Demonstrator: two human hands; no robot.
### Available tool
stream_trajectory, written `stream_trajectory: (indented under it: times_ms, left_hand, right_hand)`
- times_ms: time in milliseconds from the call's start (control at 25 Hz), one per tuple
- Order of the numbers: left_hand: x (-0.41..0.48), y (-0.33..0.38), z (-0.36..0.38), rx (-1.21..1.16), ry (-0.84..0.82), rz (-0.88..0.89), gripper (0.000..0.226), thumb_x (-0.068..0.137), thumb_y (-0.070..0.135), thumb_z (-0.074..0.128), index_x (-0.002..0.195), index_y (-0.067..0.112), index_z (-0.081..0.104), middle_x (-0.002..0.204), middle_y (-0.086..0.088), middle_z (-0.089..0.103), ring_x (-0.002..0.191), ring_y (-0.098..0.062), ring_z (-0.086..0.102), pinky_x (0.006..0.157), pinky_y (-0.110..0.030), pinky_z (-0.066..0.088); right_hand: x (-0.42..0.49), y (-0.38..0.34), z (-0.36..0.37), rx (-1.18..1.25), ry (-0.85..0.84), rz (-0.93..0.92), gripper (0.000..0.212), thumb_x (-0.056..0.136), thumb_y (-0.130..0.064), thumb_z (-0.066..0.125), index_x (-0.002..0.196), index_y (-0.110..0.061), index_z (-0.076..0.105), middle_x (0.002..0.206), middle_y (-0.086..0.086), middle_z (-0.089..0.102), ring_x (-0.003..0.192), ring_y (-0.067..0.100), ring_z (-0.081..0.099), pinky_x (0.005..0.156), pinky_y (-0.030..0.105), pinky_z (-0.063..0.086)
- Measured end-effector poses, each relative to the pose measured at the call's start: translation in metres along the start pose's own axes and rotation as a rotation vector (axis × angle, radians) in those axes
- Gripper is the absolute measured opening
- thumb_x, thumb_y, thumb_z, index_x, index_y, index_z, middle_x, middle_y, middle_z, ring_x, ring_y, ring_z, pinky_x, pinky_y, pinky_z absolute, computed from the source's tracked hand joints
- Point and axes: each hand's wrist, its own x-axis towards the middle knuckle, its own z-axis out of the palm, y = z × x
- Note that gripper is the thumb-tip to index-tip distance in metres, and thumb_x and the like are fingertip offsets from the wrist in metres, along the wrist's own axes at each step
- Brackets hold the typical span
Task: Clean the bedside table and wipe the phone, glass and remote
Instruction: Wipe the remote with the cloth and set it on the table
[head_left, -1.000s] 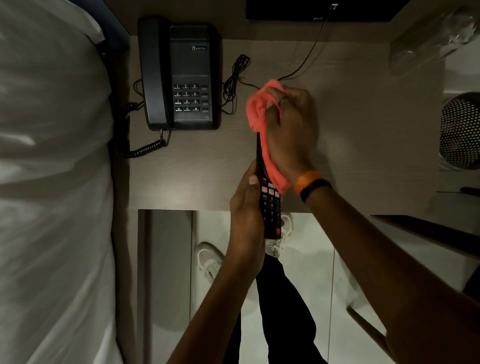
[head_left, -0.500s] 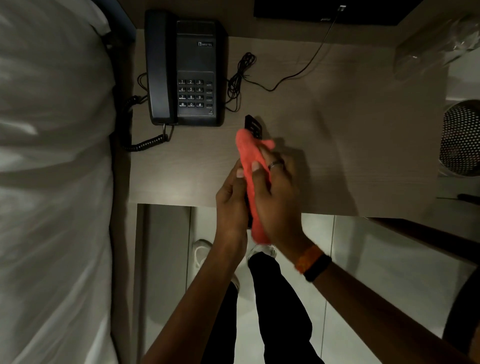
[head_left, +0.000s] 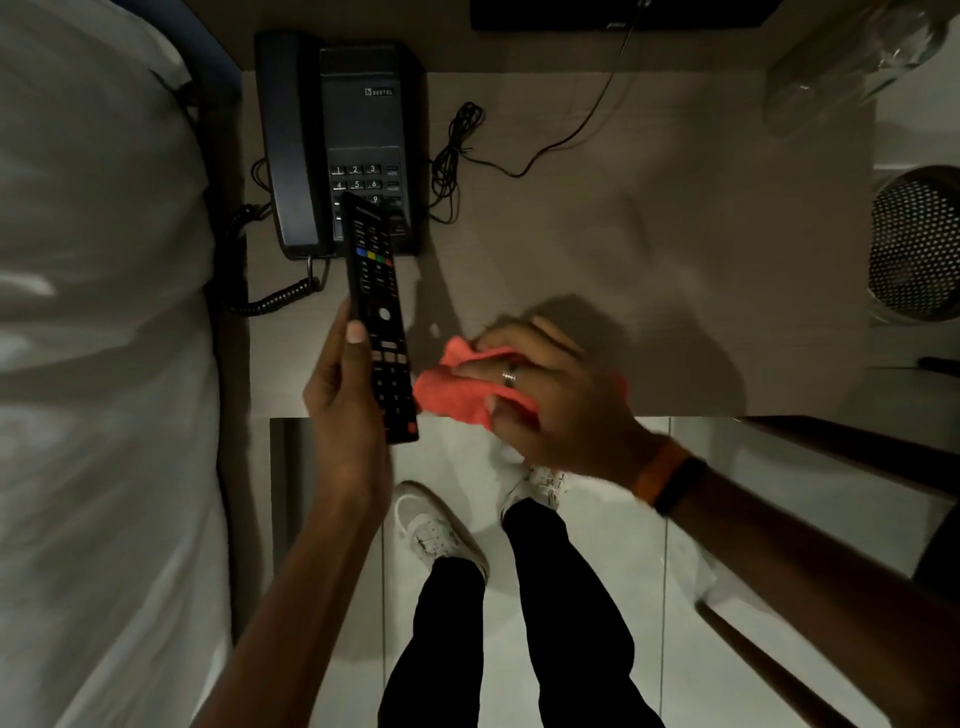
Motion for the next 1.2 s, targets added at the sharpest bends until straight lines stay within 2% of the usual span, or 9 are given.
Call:
stream_trajectory:
  times_ms: [160,240,320,400,480,600,800,1040,1200]
  left_hand:
    - [0.001,0.007,-0.004,0.024,-0.039,-0.016,0.04,0.108,0.03,0.039,0.146,0.024,0.052,0.131,-0.005,0.066,0.111,-0.022,0.066,0.08,-0.032,0.057]
    - [0.0,0.005,0.009,-0.008,-0.123,-0.048,0.038,0.109,0.028,0.036,0.142,0.024,0.054,0.125,-0.003,0.07,0.112,-0.022,0.068,0.087,-0.034,0.058]
    - [-0.001,-0.002,0.028,-0.003,-0.195,-0.084,0.038,0.109,0.028,0.036,0.141,0.022,0.055,0.124,-0.005,0.071,0.113,-0.023,0.068,0.093,-0.041,0.057]
    - [-0.002,-0.011,0.056,0.006,-0.238,-0.136,0.039,0.107,0.028,0.04,0.142,0.019,0.056,0.126,-0.011,0.07,0.111,-0.024,0.068,0.095,-0.045,0.056]
    - [-0.003,-0.021,0.087,0.024,-0.286,-0.185,0.039,0.105,0.027,0.046,0.142,0.019,0.057,0.121,-0.008,0.073,0.105,-0.02,0.071,0.089,-0.04,0.059]
    - [0.003,-0.032,0.138,0.055,-0.392,-0.151,0.037,0.105,0.019,0.048,0.142,0.017,0.056,0.121,-0.008,0.073,0.104,-0.018,0.072,0.079,-0.034,0.061]
    - [0.034,-0.036,0.217,0.152,-0.466,-0.084,0.032,0.103,0.009,0.052,0.134,0.005,0.061,0.104,-0.008,0.073,0.083,-0.007,0.073,0.068,-0.025,0.062]
    - [0.07,-0.058,0.269,0.287,-0.434,-0.125,0.032,0.097,0.005,0.062,0.129,0.006,0.066,0.112,-0.019,0.074,0.097,-0.032,0.074,0.082,-0.053,0.062]
    - [0.073,-0.073,0.276,0.379,-0.412,-0.11,0.035,0.096,-0.001,0.061,0.129,0.011,0.068,0.112,-0.015,0.075,0.1,-0.029,0.075,0.079,-0.049,0.064]
  right_hand:
    - [0.015,0.04,0.03,-0.405,-0.395,-0.119,0.056,0.089,-0.042,0.044,0.143,-0.032,0.055,0.164,0.0,0.037,0.148,0.026,0.037,0.107,0.054,0.037]
    - [0.009,0.038,0.032,-0.256,-0.234,0.001,0.05,0.097,-0.043,0.044,0.144,-0.03,0.055,0.166,0.001,0.034,0.152,0.023,0.033,0.117,0.05,0.03]
    - [0.006,0.025,0.017,0.154,0.042,0.329,0.043,0.101,-0.037,0.049,0.14,-0.022,0.06,0.159,0.002,0.044,0.147,0.018,0.04,0.123,0.036,0.029]
    - [0.004,0.017,-0.007,0.65,0.21,0.714,0.033,0.103,-0.032,0.055,0.13,-0.017,0.067,0.138,0.003,0.064,0.129,0.016,0.058,0.117,0.035,0.042]
    - [0.002,0.02,-0.03,0.868,0.276,0.883,0.024,0.104,-0.03,0.055,0.115,-0.018,0.072,0.111,0.003,0.076,0.104,0.018,0.072,0.099,0.038,0.057]
    - [-0.003,0.039,-0.057,0.794,0.416,0.908,0.016,0.104,-0.03,0.055,0.103,-0.029,0.072,0.092,-0.004,0.077,0.084,0.008,0.074,0.076,0.024,0.06]
    - [-0.003,0.113,-0.095,0.81,0.507,1.02,0.016,0.104,-0.024,0.055,0.1,-0.022,0.071,0.09,0.001,0.074,0.078,0.01,0.069,0.072,0.027,0.056]
    - [0.0,0.185,-0.112,0.815,0.435,1.09,0.023,0.101,-0.018,0.061,0.119,-0.007,0.07,0.097,0.004,0.074,0.082,0.011,0.07,0.063,0.02,0.055]
    - [-0.008,0.198,-0.113,0.789,0.459,1.113,0.026,0.1,-0.013,0.062,0.123,-0.003,0.068,0.1,0.005,0.071,0.081,0.007,0.068,0.059,0.012,0.058]
